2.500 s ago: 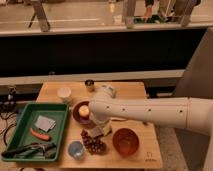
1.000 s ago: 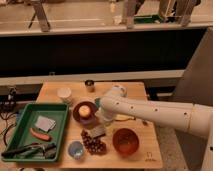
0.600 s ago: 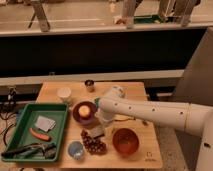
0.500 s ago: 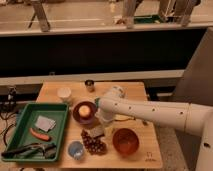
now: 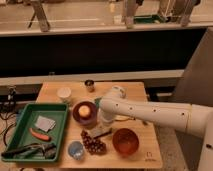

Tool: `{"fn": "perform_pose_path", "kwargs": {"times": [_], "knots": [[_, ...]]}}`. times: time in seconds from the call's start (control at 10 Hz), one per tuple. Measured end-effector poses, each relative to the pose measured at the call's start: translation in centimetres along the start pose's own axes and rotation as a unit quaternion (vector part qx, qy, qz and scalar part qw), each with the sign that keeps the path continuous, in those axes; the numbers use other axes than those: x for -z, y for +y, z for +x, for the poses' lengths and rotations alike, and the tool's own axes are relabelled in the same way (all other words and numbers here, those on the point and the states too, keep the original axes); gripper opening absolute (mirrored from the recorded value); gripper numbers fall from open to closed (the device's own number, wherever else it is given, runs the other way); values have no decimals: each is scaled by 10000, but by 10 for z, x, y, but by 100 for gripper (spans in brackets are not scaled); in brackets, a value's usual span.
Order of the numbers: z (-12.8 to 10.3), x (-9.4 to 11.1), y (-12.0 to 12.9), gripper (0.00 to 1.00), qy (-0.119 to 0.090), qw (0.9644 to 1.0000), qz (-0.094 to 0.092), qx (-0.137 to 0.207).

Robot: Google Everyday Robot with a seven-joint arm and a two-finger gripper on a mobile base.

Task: Place eraser in paper cup

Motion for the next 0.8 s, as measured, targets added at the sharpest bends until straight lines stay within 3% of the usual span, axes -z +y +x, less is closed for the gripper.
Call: {"fn": "perform_pose_path", "kwargs": {"times": [0.2,0.4,0.8], "knots": [[3,-4,2,56,22,10000,-31,-16],[6,-9,5,66,32,10000,-66,-29],[10,-21,10,66,4,9999,-124,8]]}}
